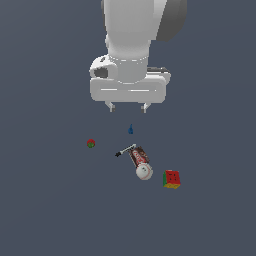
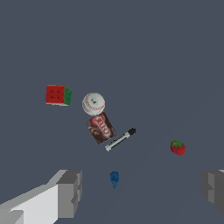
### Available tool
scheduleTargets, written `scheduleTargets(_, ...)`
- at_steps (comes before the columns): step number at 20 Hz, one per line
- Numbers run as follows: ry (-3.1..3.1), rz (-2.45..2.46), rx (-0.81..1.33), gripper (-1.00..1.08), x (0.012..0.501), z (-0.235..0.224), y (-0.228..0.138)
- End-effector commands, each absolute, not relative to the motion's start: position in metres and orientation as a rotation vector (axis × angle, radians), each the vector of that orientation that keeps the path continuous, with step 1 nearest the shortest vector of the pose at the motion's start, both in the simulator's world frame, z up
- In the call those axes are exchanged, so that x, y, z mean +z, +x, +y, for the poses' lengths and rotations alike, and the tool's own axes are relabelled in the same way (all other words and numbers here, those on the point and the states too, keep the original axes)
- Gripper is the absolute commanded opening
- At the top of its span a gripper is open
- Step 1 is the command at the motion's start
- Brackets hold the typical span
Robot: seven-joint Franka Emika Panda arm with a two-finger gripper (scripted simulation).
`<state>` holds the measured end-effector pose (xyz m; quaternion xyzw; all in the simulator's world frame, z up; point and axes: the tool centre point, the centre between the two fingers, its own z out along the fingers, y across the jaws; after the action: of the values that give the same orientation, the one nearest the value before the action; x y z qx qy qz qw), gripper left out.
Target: Pick up a designated object from a clutter of objects.
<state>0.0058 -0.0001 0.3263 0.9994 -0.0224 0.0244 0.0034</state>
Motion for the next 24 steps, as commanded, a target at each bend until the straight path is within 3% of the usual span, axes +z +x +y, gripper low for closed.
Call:
scheduleTargets(1, 3.134, -0.065, 0.072, 1.0, 0.313, 0.001, 0.003)
scheduleTargets(10, 3.136, -0.037, 0.052, 1.0, 0.24, 0.007, -0.025)
scheduleTargets(24, 3.14, 0.013, 0.014, 1.0, 0.126, 0.014, -0.108)
